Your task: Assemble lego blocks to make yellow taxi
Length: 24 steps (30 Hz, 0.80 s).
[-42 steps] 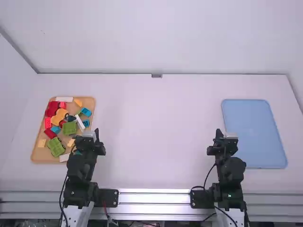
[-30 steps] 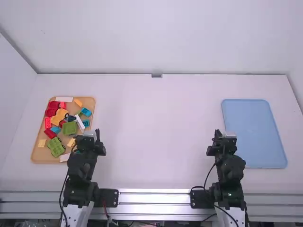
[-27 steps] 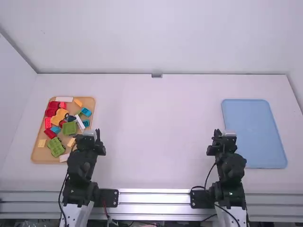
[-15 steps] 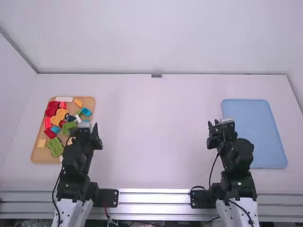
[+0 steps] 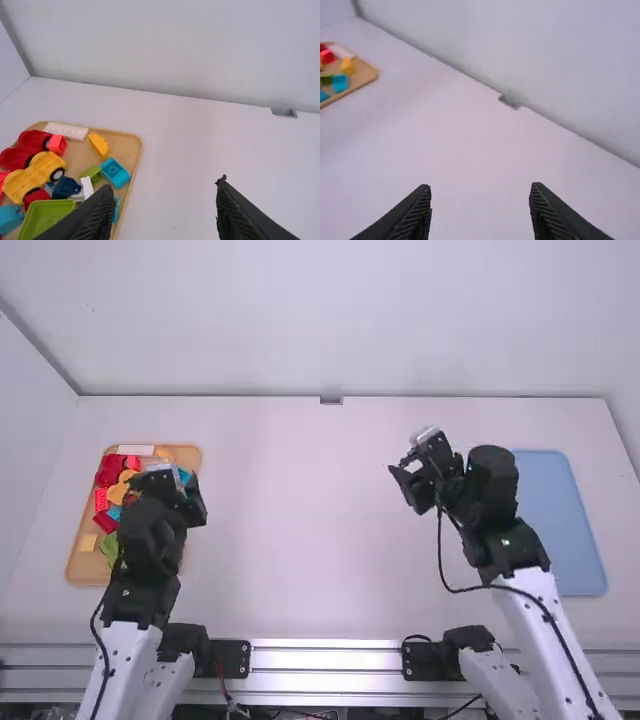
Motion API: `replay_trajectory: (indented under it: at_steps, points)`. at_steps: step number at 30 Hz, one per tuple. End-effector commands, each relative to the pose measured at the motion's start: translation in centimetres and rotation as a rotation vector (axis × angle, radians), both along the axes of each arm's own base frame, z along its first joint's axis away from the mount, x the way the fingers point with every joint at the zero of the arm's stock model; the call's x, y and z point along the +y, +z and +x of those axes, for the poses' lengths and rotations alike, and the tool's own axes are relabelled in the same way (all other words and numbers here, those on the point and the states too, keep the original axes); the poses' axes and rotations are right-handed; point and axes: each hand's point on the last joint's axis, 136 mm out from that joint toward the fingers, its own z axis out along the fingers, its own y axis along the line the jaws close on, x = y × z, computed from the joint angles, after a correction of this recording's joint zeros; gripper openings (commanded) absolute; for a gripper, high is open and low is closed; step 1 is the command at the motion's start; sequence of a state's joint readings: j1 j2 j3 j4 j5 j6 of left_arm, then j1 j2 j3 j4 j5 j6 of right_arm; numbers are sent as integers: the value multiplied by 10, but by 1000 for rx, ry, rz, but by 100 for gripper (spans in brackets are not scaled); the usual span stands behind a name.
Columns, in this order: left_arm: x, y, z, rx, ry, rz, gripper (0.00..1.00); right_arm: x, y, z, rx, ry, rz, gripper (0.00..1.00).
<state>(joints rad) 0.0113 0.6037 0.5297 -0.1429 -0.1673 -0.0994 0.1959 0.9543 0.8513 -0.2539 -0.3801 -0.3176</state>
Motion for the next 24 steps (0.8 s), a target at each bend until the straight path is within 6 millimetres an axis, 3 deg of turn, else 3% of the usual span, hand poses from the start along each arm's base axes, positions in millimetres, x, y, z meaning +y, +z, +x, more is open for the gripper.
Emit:
replay_trajectory:
  at_steps: [1, 7, 8, 10, 12, 19, 24]
  points:
    - [12, 22, 5, -16, 55, -36, 57, 26, 19, 4, -25, 134, -7, 56]
    - [35, 40, 22, 41, 131, -108, 70, 84, 24, 23, 24, 353, -40, 70]
    - [35, 40, 22, 41, 131, -108, 70, 84, 24, 23, 24, 353, -40, 70]
    - [45, 40, 26, 80, 177, -116, 75, 106, 24, 27, 36, 437, -44, 74]
    - [48, 40, 27, 93, 189, -121, 76, 114, 23, 28, 41, 465, -45, 76]
    - [86, 37, 33, 192, 329, -160, 89, 176, 9, 36, 61, 678, -46, 88]
    - [108, 38, 35, 215, 400, -177, 94, 195, -6, 49, 58, 712, -56, 93]
